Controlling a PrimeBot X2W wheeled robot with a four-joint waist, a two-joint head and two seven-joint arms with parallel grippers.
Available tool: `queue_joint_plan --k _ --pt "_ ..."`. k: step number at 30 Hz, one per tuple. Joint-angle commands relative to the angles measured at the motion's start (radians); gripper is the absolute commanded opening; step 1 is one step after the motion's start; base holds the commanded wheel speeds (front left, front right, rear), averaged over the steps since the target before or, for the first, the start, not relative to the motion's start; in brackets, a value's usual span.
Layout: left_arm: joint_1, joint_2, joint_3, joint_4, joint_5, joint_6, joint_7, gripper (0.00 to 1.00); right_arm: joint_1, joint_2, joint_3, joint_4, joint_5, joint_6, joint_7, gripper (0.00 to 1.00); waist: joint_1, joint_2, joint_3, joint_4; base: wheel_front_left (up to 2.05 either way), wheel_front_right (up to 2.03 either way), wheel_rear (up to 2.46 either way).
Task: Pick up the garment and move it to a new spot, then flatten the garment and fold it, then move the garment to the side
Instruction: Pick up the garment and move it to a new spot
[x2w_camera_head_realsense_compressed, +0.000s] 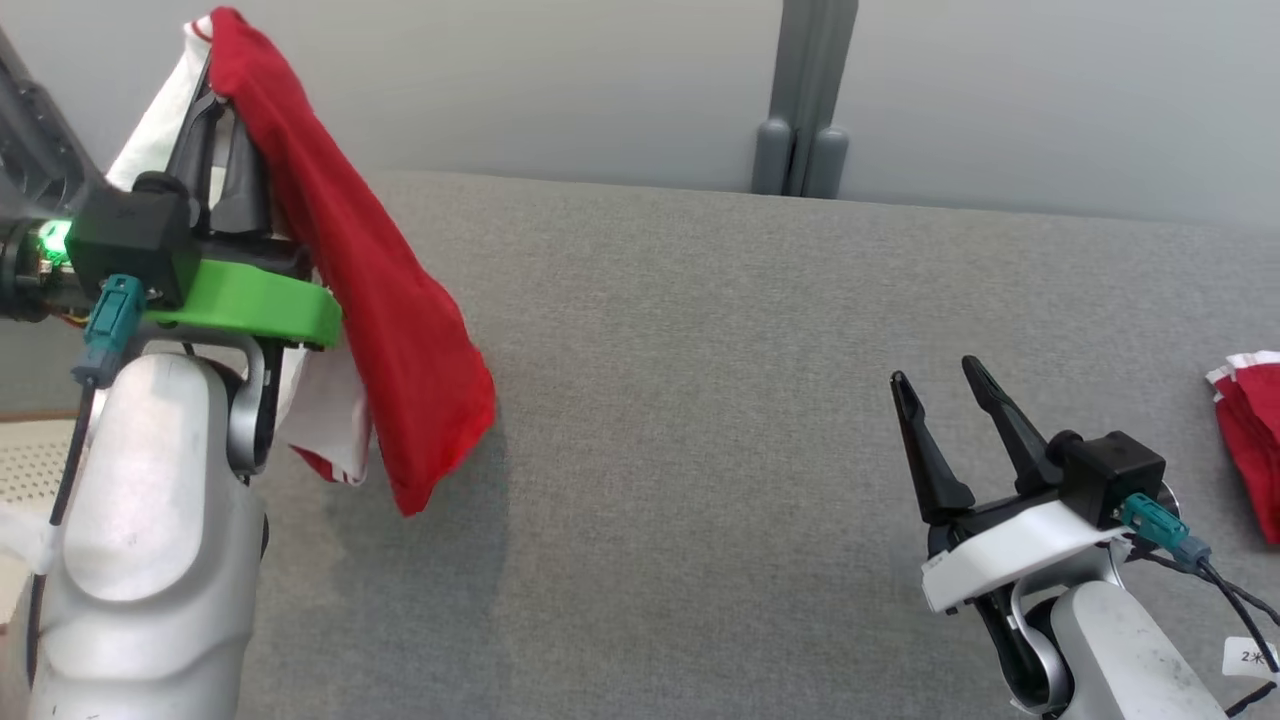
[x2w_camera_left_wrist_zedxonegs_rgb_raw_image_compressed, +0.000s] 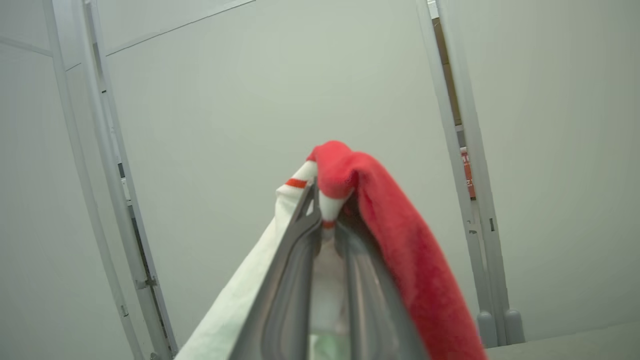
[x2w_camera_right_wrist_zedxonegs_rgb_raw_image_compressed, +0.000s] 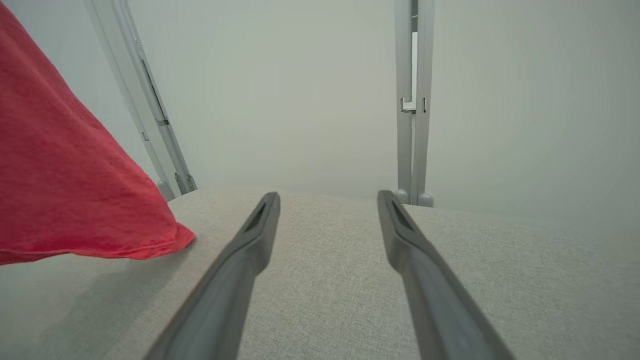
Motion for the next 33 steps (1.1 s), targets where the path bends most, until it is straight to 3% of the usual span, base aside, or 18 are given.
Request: queue_joint_plan --k 1,12,16,26,29,33 --pt "0.014 -0.008 -0.011 -0.028 0.005 -0.007 0.011 0.0 0.009 0.003 -0.002 0.005 -0.003 -0.001 -0.007 1.0 0.0 0.0 -0.047 -0.067 0.0 0.0 0.0" --pt "0.032 -0.088 -0.141 -0.262 -0.019 -0.034 0.143 0.0 -0.002 0.015 -0.024 0.009 -0.003 -0.001 -0.016 1.0 0.0 0.0 -0.05 -0.19 0.0 0.0 0.0" --pt "0.013 -0.11 -0.171 -0.315 -0.021 -0.013 0.186 0.0 -0.011 0.016 -0.027 0.005 -0.003 -0.001 -0.016 1.0 0.0 0.0 -0.036 -0.235 0.0 0.0 0.0" --pt "-0.054 -0.051 -0.116 -0.329 0.032 0.054 0.244 0.0 -0.03 0.019 -0.038 -0.017 0.009 -0.001 -0.016 1.0 0.0 0.0 0.045 -0.345 0.0 0.0 0.0" --pt "-0.081 -0.036 -0.119 -0.336 0.051 0.059 0.259 0.0 -0.036 0.021 -0.035 -0.026 0.012 -0.001 -0.016 1.0 0.0 0.0 0.073 -0.367 0.0 0.0 0.0" --pt "-0.1 -0.055 -0.179 -0.311 0.083 0.045 0.288 0.0 -0.053 0.028 -0.024 -0.034 0.016 -0.001 -0.016 1.0 0.0 0.0 0.107 -0.401 0.0 0.0 0.0"
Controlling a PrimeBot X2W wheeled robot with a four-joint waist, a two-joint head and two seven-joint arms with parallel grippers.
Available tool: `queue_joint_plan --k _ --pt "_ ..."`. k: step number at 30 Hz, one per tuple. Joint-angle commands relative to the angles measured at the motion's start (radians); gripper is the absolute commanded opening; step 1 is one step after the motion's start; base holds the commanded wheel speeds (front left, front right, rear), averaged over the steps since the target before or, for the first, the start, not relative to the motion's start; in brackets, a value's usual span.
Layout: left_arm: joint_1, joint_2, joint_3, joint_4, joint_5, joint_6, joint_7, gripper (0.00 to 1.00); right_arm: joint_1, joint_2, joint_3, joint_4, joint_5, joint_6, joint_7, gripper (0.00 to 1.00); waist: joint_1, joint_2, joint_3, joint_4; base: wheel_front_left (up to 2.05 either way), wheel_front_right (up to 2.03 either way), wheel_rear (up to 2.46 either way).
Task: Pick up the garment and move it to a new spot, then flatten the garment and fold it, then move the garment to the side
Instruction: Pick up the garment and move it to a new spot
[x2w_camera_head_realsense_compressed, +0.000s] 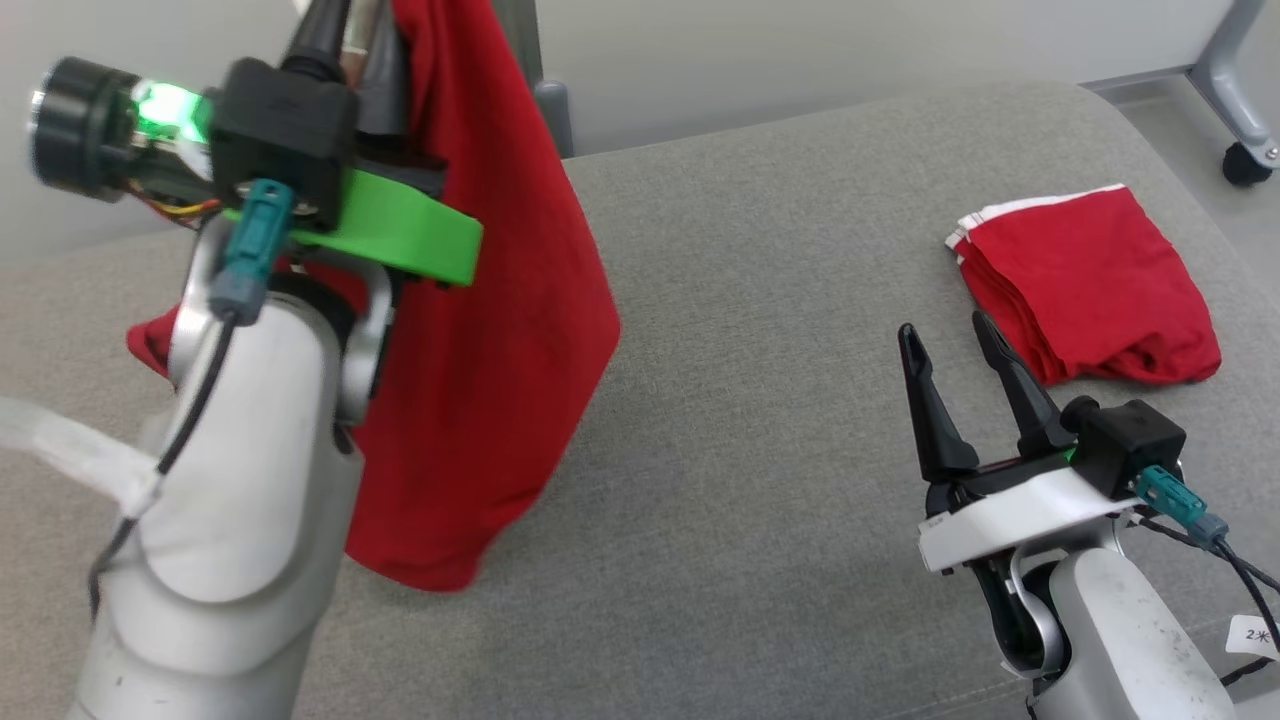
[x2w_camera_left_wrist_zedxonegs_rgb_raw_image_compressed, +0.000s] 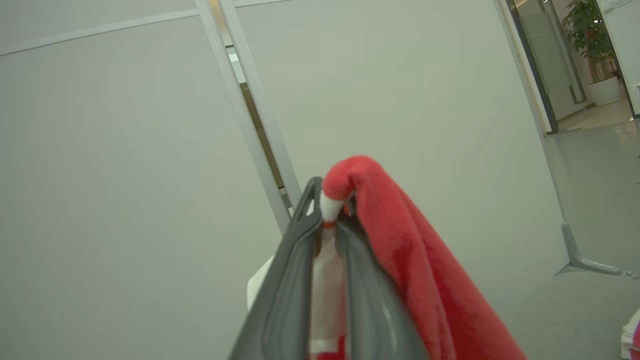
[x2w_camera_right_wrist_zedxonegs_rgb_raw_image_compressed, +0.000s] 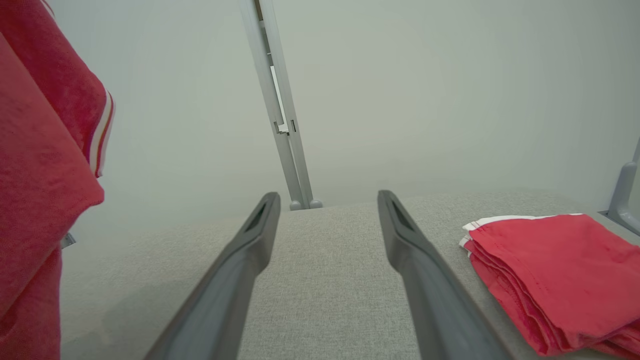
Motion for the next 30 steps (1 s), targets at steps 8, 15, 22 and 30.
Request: queue_joint_plan --k 8,15,22,30 --pt "0.03 -0.079 -0.167 0.233 0.018 -0.012 -0.002 0.0 -0.06 0.025 0.038 -0.005 0.02 -0.001 -0.003 1.0 0.0 -0.0001 0.101 -0.13 0.0 0.0 0.0" --pt "0.036 -0.102 -0.342 0.421 -0.073 0.013 -0.084 1.0 -0.069 0.031 0.039 0.005 0.027 -0.001 -0.003 1.0 0.0 -0.0001 0.12 -0.17 0.0 0.0 0.0" --pt "-0.004 -0.101 -0.431 0.495 -0.16 0.073 -0.137 1.0 -0.045 0.02 0.023 0.016 0.014 0.0 -0.003 1.0 0.0 -0.0001 0.079 -0.114 0.0 0.0 0.0" --pt "0.055 -0.059 -0.322 0.544 -0.246 0.138 -0.252 1.0 -0.011 -0.004 0.014 0.02 0.003 0.0 -0.003 1.0 0.0 -0.0001 -0.016 0.013 0.0 0.0 0.0"
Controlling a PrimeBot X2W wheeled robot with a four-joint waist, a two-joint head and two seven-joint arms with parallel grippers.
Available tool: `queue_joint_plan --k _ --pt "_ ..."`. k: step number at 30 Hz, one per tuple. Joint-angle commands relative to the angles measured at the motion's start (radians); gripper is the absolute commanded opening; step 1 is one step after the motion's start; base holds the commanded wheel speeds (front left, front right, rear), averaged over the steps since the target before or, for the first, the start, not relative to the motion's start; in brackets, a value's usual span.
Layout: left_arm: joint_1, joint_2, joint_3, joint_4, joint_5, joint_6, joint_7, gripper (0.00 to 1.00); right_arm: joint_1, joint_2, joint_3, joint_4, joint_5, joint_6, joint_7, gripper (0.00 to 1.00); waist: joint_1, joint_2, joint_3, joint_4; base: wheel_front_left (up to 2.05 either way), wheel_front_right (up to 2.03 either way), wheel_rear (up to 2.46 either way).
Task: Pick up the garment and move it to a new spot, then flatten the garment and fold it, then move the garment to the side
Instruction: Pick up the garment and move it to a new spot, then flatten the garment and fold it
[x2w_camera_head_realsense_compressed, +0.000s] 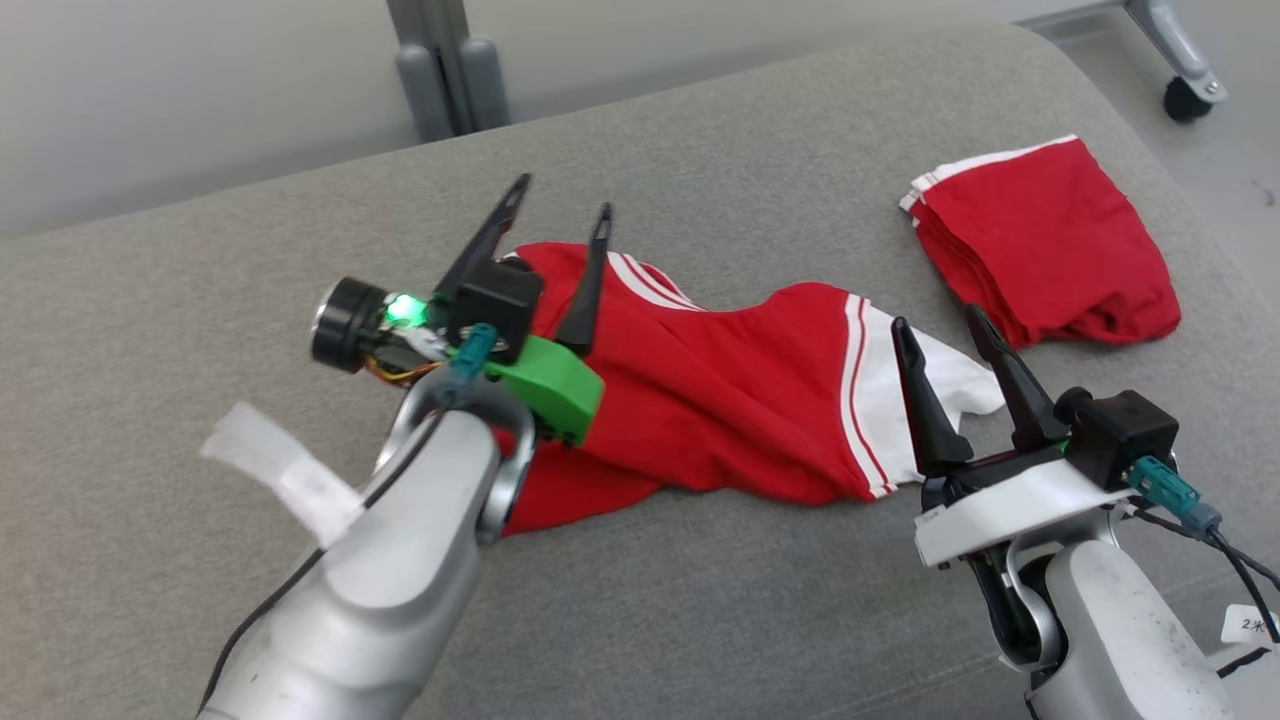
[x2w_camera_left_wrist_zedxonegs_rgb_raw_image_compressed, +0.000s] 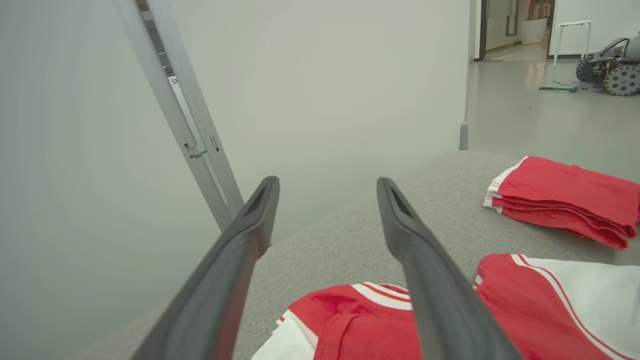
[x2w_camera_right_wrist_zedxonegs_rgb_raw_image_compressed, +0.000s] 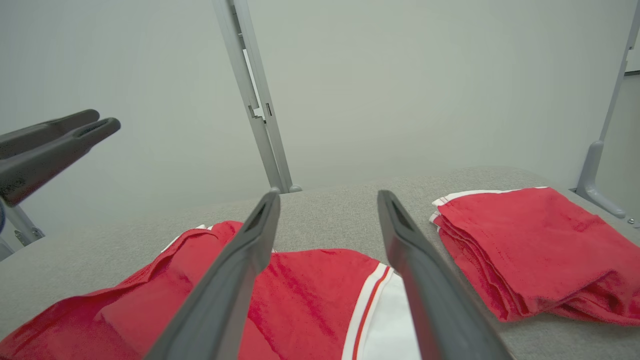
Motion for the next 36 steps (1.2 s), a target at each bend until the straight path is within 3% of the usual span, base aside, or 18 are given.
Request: queue_joint_plan --k 1,8,13,22,29,36 --pt "0.042 0.026 0.023 -0.004 -0.025 0.005 -0.017 1.0 0.022 -0.008 -0.003 0.002 -0.005 0.0 -0.003 1.0 0.0 -0.0001 -0.092 0.102 0.0 0.0 0.0" --pt "0.233 0.13 0.145 -0.141 -0.115 -0.03 -0.054 1.0 0.069 -0.026 -0.006 0.006 -0.007 0.0 -0.003 1.0 0.0 -0.0001 -0.159 0.194 0.0 0.0 0.0" --pt "0.43 0.155 0.238 -0.308 -0.117 -0.042 -0.051 1.0 0.102 -0.023 -0.008 0.007 -0.004 0.0 -0.003 1.0 0.0 -0.0001 -0.182 0.224 0.0 0.0 0.0" --pt "0.712 0.051 0.398 -0.458 -0.062 -0.102 -0.052 1.0 0.151 -0.004 -0.008 0.009 0.003 0.0 -0.003 1.0 0.0 -0.0001 -0.196 0.247 0.0 0.0 0.0" --pt "0.741 -0.003 0.437 -0.455 0.012 -0.155 -0.052 1.0 0.153 0.0 -0.007 0.013 0.001 0.0 -0.003 1.0 0.0 -0.0001 -0.195 0.261 0.0 0.0 0.0" --pt "0.706 -0.023 0.453 -0.439 0.039 -0.187 -0.052 1.0 0.114 -0.021 0.014 0.041 -0.004 0.0 0.008 1.0 0.0 -0.0001 -0.178 0.288 0.0 0.0 0.0"
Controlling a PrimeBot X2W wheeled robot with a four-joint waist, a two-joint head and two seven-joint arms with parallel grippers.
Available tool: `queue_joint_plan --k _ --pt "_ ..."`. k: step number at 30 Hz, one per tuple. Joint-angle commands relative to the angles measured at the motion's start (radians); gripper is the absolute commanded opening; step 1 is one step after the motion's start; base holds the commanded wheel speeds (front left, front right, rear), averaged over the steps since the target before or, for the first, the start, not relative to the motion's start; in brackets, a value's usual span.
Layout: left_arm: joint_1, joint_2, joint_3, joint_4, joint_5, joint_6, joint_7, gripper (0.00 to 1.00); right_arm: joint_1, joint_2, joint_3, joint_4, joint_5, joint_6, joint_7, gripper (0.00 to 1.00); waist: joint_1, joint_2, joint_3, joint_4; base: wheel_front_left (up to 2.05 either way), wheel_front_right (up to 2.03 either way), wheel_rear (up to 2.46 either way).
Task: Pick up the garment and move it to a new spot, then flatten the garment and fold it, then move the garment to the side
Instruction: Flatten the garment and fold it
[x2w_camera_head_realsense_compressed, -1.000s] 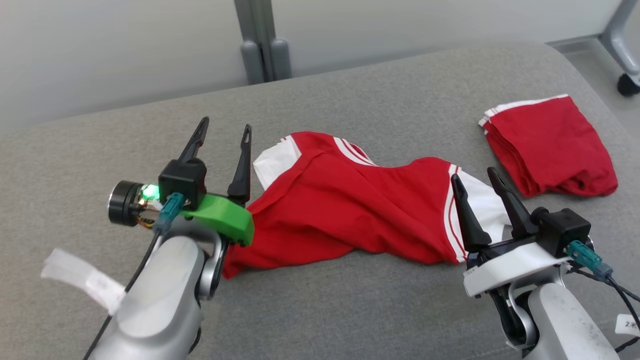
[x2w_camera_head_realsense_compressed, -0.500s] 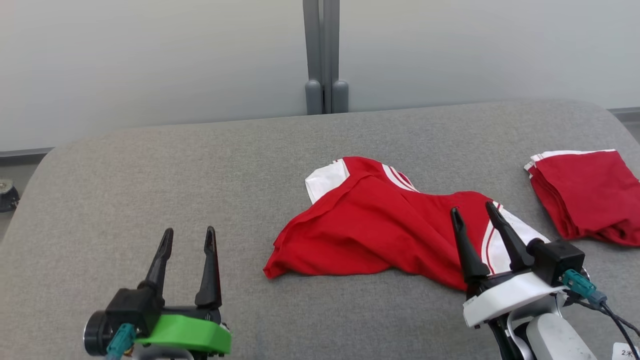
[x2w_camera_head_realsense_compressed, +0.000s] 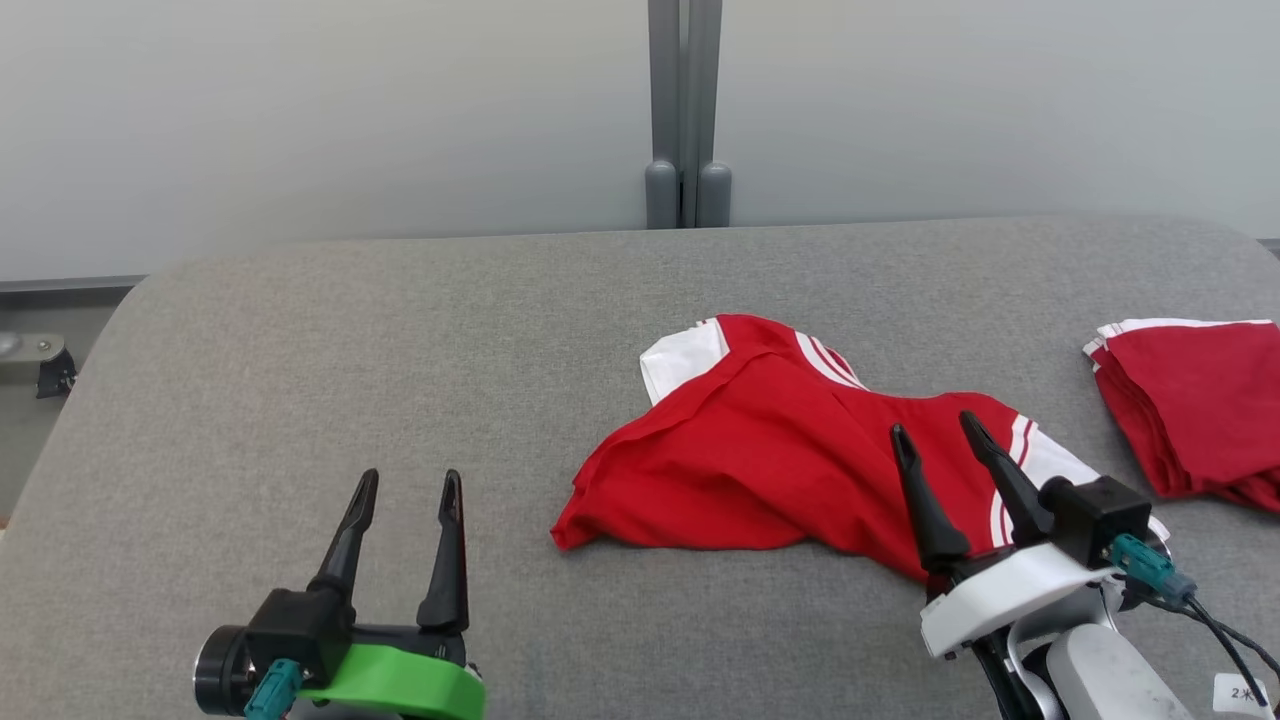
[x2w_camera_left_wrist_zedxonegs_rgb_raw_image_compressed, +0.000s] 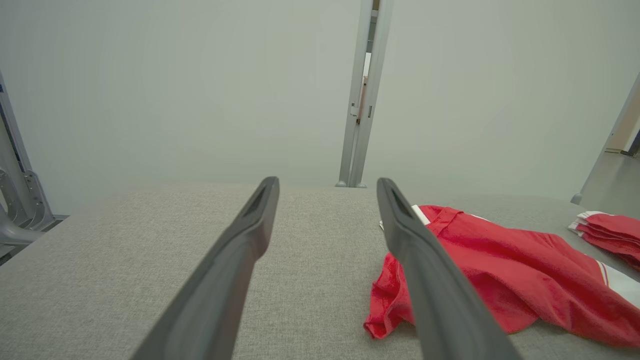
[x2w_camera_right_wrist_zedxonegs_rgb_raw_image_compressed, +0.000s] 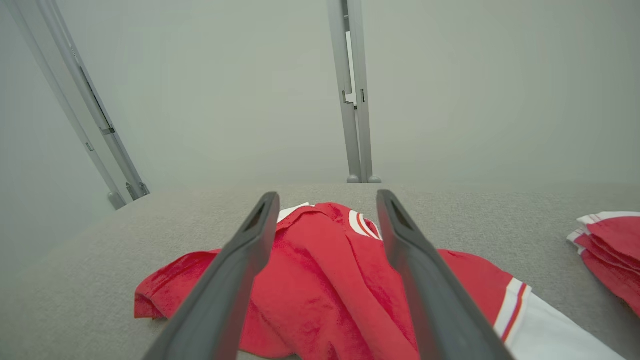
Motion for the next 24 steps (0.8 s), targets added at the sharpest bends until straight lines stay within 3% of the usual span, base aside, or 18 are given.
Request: queue_joint_plan --k 1,5,9,16,24 --pt "-0.018 -0.002 -0.005 0.009 0.011 -0.009 0.0 1.0 -0.042 -0.022 0.014 0.025 -0.007 0.0 0.022 1.0 0.0 0.0 0.019 0.024 0.0 0.0 0.0" --pt "-0.035 -0.004 -0.033 0.026 0.014 -0.017 0.0 1.0 -0.119 -0.069 0.048 0.088 0.017 0.0 0.074 1.0 0.0 0.0 0.051 0.071 0.0 0.0 0.0" --pt "-0.057 -0.005 -0.07 0.032 -0.051 -0.001 0.0 1.0 -0.224 -0.136 0.108 0.172 0.048 0.0 0.148 1.0 0.0 0.0 0.105 0.127 0.0 0.0 0.0" --pt "-0.099 -0.005 -0.136 0.036 -0.101 0.028 0.0 1.0 -0.387 -0.252 0.265 0.321 0.173 0.0 0.249 1.0 0.0 0.0 0.172 0.227 0.0 0.0 0.0" --pt "-0.126 -0.005 -0.174 0.027 -0.118 0.047 0.0 1.0 -0.516 -0.354 0.433 0.42 0.312 0.0 0.291 1.0 0.0 0.0 0.217 0.3 0.0 0.0 0.0"
